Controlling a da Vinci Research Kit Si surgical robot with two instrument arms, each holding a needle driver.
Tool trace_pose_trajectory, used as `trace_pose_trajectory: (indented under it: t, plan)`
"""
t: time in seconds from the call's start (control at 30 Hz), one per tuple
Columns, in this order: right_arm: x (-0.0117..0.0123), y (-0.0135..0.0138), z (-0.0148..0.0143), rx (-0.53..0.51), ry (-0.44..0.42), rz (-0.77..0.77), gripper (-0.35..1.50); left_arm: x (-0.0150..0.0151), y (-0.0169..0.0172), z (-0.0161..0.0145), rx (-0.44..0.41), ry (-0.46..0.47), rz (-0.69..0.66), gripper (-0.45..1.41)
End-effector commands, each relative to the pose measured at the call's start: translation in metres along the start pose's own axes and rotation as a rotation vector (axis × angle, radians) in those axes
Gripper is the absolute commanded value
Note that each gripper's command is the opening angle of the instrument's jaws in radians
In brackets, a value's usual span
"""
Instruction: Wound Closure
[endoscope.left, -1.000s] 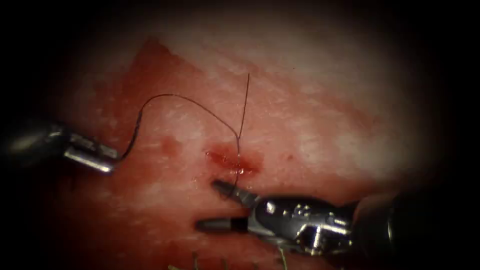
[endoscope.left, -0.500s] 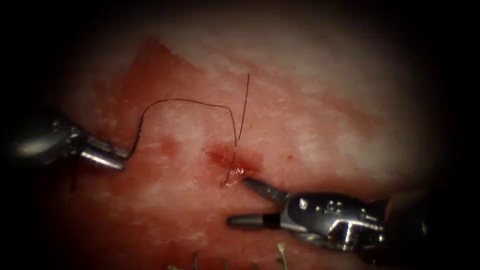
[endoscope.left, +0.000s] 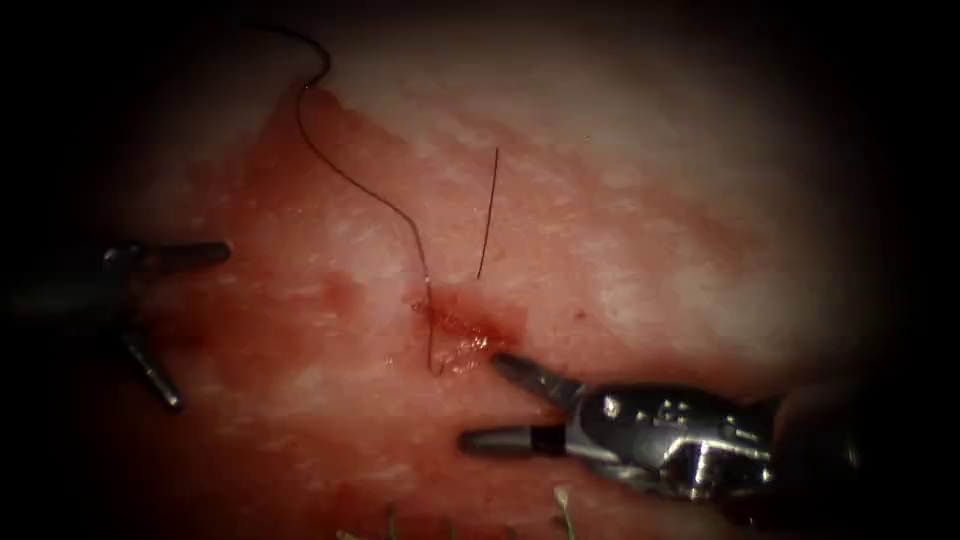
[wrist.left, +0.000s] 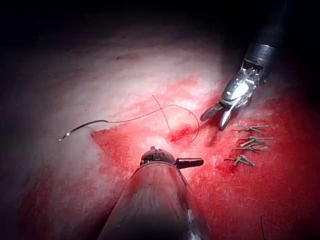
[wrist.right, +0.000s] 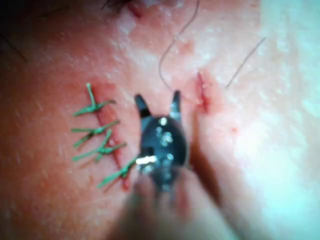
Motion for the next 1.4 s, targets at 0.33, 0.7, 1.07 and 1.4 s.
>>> trace_pose_trajectory:
  t: [0.33, 0.7, 1.07, 1.4]
  plan:
    - [-0.0010, -0.0007, 0.0005, 0.001, -0.002, 0.001, 1.01, 0.0046, -0.0030, -0.0014, 0.313, -0.001, 0.261, 0.37]
    - [-0.0012, -0.0009, 0.0005, 0.001, -0.002, 0.000, 1.01, 0.0038, -0.0087, 0.0025, 0.444, 0.001, 0.562, 0.27]
    - [-0.0014, -0.0009, 0.0006, 0.000, -0.001, -0.002, 1.01, 0.0049, -0.0117, 0.0055, 0.477, 0.094, 0.580, 0.37]
    - [-0.0014, -0.0010, 0.0009, -0.005, -0.001, -0.002, 1.01, 0.0048, -0.0123, 0.0054, 0.481, 0.092, 0.570, 0.22]
